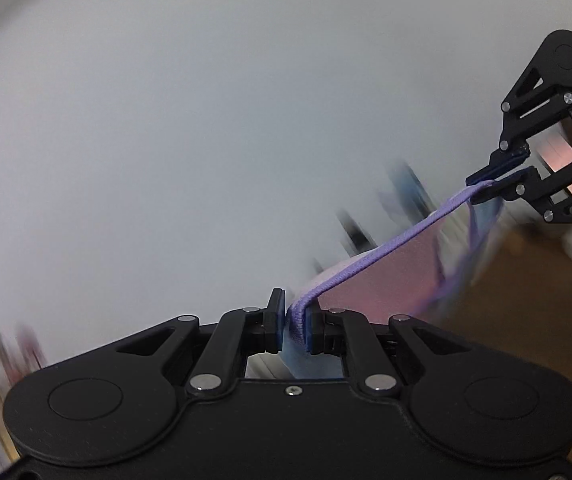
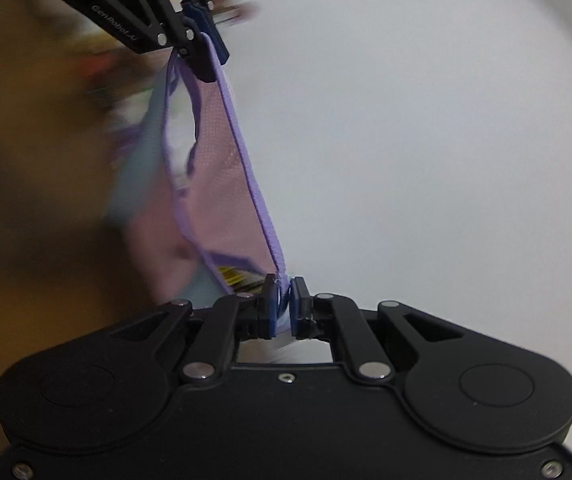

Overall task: Fold clothes
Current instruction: 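Lower the garment flat onto the table and open both grippers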

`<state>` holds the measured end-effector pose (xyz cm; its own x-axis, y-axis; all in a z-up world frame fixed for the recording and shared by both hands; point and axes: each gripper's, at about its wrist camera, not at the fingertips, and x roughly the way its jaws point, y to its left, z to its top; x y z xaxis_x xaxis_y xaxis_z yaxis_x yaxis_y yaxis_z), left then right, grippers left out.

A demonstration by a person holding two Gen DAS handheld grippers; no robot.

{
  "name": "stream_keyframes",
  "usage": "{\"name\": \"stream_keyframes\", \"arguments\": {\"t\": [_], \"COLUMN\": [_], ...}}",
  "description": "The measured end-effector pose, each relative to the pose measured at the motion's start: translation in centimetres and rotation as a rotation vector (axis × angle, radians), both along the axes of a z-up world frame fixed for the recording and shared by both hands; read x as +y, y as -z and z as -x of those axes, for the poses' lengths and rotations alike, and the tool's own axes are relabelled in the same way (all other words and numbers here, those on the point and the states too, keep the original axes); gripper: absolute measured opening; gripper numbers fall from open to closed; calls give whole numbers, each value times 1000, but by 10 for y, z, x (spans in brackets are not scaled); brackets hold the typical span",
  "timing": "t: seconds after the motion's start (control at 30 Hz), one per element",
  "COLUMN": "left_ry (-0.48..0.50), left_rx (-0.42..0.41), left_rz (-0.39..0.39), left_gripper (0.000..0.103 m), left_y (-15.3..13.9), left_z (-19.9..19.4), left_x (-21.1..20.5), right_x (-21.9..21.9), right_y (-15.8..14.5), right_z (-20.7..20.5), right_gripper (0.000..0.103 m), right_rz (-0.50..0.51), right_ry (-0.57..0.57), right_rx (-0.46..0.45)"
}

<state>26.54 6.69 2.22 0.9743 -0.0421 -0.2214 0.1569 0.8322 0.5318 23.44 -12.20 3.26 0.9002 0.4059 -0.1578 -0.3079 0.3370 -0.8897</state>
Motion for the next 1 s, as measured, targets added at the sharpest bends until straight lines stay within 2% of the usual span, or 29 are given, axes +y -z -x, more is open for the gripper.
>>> {"name": "stream_keyframes", "arguments": {"t": [0.1, 0.13, 0.2, 0.27, 0.3, 0.33, 0.37, 0.4, 0.43, 0.5, 0.6, 0.67, 0.7, 0.77, 0.83, 0.87, 0.9, 0.93, 1.0], "left_ry": [-26, -38, -67, -70, -70, -56, -43, -31, -4, 58, 146, 134, 123, 87, 0, -64, -96, -114, -148], "left_rx": [180, 199, 217, 237, 234, 225, 217, 209, 213, 230, 267, 275, 277, 301, 332, 357, 387, 417, 458], "left_rz": [128, 154, 178, 168, 148, 124, 109, 98, 86, 62, 204, 311, 362, 455, 481, 477, 472, 469, 459], "left_gripper": [11, 11, 11, 15, 31, 62, 77, 93, 93, 93, 93, 91, 87, 73, 41, 36, 32, 32, 28], "left_y": [79, 89, 93, 78, 65, 52, 40, 28, 24, 22, 3, -7, -8, -8, -4, 1, 6, 10, 17], "left_z": [32, 39, 58, 60, 68, 91, 101, 105, 110, 121, 104, 77, 62, 31, 6, -6, -15, -22, -32], "left_x": [-6, 10, 33, 47, 43, 45, 40, 31, 28, 26, 35, 46, 53, 64, 70, 73, 75, 76, 77], "right_x": [-15, -19, -19, -20, -29, -40, -48, -56, -65, -69, -66, -63, -62, -60, -51, -49, -48, -48, -48], "right_y": [86, 97, 103, 98, 95, 93, 92, 91, 89, 83, 74, 68, 67, 66, 71, 73, 74, 75, 75], "right_z": [35, 42, 63, 82, 87, 88, 91, 94, 102, 113, 93, 67, 52, 17, -14, -21, -26, -27, -24], "right_gripper": [7, 7, 7, 23, 35, 47, 56, 73, 77, 76, 75, 69, 66, 64, 42, 36, 24, 18, 17], "right_rz": [63, 59, 37, 14, 3, -13, -41, -70, -98, -146, -230, -304, -339, -410, -468, -475, -480, -477, -468], "right_ry": [-15, -18, -25, -28, -26, -32, -44, -57, -74, -96, -92, -77, -65, -47, -23, -4, 11, 20, 38], "right_rx": [134, 151, 191, 238, 263, 283, 315, 348, 380, 420, 487, 563, 613, 749, 851, 879, 897, 891, 878]}}
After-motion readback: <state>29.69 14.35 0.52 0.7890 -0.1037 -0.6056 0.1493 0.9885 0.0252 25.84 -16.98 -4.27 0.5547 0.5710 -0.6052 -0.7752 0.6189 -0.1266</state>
